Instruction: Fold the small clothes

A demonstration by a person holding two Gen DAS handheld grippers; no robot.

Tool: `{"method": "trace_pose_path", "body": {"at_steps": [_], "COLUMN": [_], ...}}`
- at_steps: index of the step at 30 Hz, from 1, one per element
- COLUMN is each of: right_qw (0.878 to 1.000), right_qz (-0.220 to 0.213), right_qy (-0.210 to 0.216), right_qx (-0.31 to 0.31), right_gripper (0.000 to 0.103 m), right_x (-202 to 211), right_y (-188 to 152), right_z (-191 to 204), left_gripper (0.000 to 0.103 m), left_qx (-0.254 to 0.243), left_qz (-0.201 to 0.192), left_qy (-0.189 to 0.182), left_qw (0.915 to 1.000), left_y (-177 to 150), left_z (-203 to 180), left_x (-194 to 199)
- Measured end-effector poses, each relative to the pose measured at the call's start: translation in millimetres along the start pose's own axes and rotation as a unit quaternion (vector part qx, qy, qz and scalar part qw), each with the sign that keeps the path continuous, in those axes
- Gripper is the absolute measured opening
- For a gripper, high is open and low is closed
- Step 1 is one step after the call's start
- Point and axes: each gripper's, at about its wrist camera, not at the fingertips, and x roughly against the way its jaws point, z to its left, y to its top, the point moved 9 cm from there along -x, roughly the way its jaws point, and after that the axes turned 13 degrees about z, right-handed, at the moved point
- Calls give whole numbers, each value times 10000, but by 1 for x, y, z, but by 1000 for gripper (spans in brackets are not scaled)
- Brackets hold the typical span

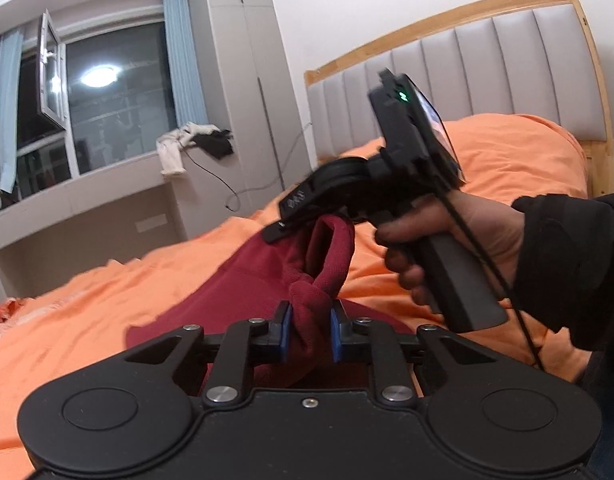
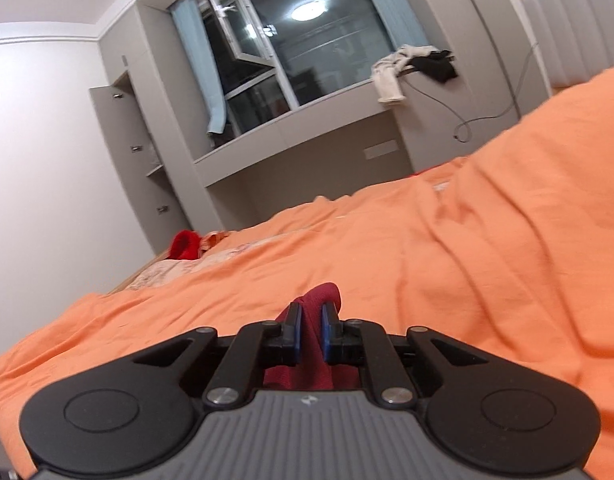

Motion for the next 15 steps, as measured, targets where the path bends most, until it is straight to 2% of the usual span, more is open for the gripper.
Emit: {"method": "trace_pose_path", "body": {"at_steps": [3,8,14,15], "right_qw": [9999,9981,9958,9958], "right_qz": [94,490,739,759], "right_qy": [-113,-357,-467,-442], "right_qx": [-63,-111,-260,-269], "right_gripper": [11,13,33,42], "right_x": [-3,-14,-17,-16], "right_y": [-5,-24,-39,-40], "right_z": [-9,-23,-31,-32], "left_gripper": [21,22,34,36], "left_qx": [-8,-22,132,173], "left_qz": [105,387,466,462], "left_qy": [-89,-252,-543,-627], "left_qw": [9999,9989,9973,9968], "left_y": [-1,-14,-20,-20], "left_z": [-14,-25,-22,-21], "left_x": [-14,-31,-32,-31]}}
